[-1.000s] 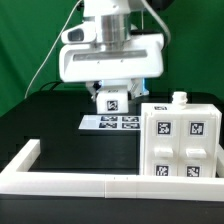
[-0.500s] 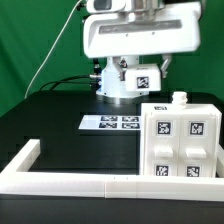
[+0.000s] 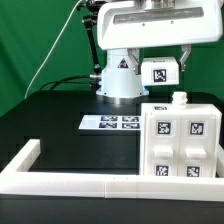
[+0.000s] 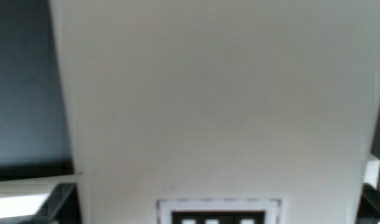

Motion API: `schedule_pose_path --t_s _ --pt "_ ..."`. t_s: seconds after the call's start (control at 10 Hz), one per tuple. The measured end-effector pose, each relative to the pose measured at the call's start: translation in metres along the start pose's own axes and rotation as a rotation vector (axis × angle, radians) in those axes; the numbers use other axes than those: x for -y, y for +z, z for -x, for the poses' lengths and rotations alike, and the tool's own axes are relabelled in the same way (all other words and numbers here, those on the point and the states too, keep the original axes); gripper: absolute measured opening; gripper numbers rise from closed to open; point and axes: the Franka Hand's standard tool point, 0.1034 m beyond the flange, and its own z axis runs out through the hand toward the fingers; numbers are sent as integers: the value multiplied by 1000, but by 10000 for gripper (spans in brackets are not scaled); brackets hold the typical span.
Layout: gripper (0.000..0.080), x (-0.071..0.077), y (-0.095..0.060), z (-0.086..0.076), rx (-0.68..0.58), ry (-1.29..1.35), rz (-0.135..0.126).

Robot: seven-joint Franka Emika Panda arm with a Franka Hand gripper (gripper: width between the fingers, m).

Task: Assemble cabinet

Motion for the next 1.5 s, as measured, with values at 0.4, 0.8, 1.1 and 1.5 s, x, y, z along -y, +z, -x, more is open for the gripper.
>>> schedule_pose_path --t_s 0.4,0.8,1.1,1.5 --pt "544 12 5 -21 -6 -35 0" --pt "544 27 16 -48 -33 -102 -7" --pt "544 27 16 -48 -36 -103 -6" --pt "544 28 27 -56 -27 -122 -6"
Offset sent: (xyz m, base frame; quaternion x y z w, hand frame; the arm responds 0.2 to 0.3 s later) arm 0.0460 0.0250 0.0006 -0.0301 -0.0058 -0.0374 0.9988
